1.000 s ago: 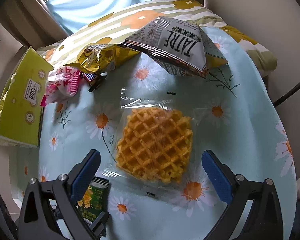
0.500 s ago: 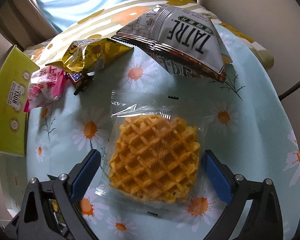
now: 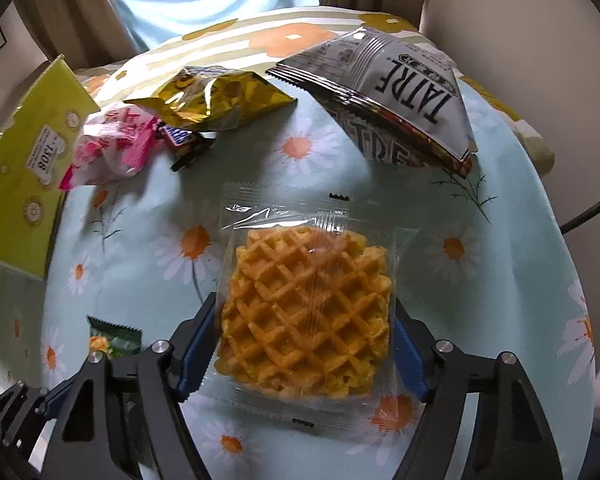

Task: Organize snacks
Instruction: 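Grasp the green cracker packet with left tool while right tool grasps the waffle packet, then carry both packets over the yellow box and open both tools to drop them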

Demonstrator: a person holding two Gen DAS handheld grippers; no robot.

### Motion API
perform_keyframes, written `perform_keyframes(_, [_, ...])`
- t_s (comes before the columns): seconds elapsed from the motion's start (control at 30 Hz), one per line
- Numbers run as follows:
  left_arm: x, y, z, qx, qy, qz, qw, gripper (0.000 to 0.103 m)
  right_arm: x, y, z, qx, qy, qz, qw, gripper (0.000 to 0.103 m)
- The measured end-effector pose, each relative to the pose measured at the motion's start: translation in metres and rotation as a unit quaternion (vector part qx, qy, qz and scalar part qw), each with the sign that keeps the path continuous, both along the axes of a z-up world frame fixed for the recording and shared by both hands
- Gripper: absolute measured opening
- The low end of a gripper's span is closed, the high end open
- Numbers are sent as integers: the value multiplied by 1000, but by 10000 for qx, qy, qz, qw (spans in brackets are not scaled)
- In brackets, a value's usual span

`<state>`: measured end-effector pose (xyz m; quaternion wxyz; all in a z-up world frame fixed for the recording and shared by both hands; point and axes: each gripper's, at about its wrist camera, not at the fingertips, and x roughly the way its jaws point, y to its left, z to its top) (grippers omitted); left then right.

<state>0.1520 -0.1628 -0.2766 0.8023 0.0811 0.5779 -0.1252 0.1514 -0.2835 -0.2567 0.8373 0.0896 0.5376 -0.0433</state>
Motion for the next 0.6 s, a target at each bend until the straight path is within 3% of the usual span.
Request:
perform_keyframes(0.23, [3,-2,18,-30,-172,25,9998,41,-6,-7,19,236,-102,37,9997,72])
perform_keyframes(0.6, [3,10,102,-431,-975,285,9939,41,-25,-18,114,376,-926,387,9942,72])
